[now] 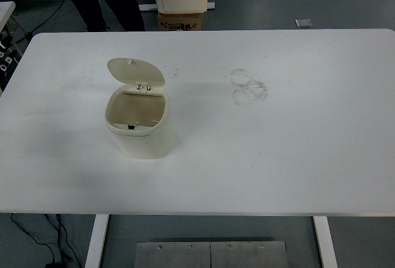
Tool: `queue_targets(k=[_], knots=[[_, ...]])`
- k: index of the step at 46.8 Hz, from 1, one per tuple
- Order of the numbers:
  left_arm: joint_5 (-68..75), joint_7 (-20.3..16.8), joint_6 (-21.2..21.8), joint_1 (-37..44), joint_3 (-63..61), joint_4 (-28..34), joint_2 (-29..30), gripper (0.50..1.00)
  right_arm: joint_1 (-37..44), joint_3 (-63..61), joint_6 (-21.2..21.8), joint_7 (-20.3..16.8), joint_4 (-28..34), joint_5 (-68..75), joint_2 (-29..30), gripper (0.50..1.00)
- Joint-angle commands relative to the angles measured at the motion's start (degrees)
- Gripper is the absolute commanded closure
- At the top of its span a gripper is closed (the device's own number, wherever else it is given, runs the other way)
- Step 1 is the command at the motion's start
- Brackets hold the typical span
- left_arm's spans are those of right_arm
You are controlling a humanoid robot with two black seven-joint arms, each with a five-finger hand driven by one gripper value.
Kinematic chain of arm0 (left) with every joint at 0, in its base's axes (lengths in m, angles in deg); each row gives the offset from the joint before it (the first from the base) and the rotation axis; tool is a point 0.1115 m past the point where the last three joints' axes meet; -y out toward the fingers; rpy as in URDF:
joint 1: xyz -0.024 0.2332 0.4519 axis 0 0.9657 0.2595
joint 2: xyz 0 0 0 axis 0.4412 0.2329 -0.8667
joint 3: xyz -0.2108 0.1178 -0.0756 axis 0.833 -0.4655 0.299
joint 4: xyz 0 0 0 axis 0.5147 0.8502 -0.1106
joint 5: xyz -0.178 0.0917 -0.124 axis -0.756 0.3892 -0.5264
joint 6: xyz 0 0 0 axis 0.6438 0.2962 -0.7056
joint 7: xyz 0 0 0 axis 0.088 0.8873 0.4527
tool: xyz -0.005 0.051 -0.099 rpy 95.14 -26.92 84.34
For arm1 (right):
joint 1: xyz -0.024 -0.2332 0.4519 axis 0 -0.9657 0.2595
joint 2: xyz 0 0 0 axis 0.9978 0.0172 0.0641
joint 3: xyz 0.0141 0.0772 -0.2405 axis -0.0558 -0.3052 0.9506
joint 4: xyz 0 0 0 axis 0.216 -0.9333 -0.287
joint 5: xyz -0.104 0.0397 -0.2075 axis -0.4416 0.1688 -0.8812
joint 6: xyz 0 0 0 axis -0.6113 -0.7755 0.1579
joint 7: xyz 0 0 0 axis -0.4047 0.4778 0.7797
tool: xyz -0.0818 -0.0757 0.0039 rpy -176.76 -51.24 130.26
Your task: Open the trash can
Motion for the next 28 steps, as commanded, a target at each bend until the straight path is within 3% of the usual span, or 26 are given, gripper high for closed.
queue_targets(k=[1,28], knots=[[-0.12,0.00,0.15,0.00,0.00,0.11,0.14,0.500,0.00,0.00,0.00,0.00,0.00,0.00,0.00,0.509],[-0.03,-0.09,0.07,0.53,0.00,0.11,0.49,0.500,0.00,0.00,0.00,0.00,0.00,0.00,0.00,0.509]])
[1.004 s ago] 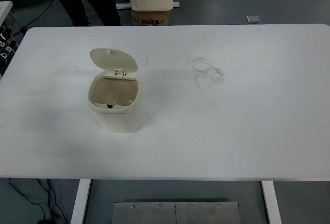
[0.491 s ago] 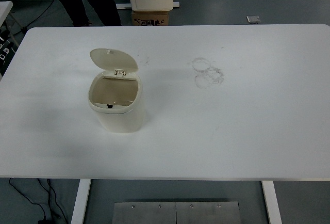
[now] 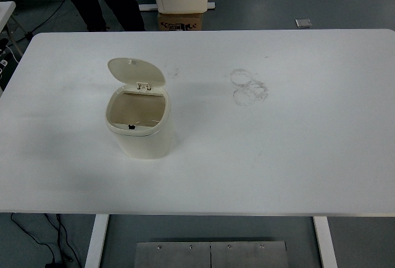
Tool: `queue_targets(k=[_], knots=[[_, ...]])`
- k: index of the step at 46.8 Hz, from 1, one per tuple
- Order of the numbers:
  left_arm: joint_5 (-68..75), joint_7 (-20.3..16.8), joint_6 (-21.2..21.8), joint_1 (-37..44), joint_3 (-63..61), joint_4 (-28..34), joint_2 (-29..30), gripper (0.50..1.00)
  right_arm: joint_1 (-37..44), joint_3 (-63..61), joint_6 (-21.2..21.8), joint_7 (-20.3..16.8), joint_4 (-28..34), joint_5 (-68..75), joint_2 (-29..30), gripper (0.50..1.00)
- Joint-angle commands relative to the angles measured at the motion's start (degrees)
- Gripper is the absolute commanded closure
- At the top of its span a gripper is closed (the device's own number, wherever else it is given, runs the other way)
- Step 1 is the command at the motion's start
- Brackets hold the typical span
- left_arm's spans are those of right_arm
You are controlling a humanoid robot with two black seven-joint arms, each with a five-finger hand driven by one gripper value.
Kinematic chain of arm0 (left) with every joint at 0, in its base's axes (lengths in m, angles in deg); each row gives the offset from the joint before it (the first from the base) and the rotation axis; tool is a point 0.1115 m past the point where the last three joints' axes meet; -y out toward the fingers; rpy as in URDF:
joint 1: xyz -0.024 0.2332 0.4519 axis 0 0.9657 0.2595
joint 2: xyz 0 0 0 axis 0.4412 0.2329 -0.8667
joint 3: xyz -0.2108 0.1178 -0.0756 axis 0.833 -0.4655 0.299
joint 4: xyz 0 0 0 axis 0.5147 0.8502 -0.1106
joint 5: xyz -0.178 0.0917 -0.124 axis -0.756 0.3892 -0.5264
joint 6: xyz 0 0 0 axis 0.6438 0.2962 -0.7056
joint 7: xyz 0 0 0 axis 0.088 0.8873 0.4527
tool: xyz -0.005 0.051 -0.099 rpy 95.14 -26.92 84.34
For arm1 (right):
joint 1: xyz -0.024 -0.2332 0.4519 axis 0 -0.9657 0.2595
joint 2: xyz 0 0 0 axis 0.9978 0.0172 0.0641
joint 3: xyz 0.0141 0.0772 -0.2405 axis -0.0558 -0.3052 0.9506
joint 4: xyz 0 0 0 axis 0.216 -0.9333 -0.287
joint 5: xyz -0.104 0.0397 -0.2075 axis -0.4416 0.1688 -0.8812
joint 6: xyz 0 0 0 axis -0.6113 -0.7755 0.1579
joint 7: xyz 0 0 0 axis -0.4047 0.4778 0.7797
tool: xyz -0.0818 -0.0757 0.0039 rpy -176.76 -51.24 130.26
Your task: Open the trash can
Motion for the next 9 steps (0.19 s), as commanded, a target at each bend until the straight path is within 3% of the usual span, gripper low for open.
queue_targets(k=[1,9], knots=[[-0.02,-0.01,0.00,-0.08,0.00,0.00,-0.24,0.500,0.00,0.00,0.00,0.00,0.00,0.03,0.00,0.509],[-0.02,-0.01,0.00,-0.08,-0.08,-0.01,-0.41,0.500,0.00,0.00,0.09,0.00,0.09,0.03,0.00,0.509]])
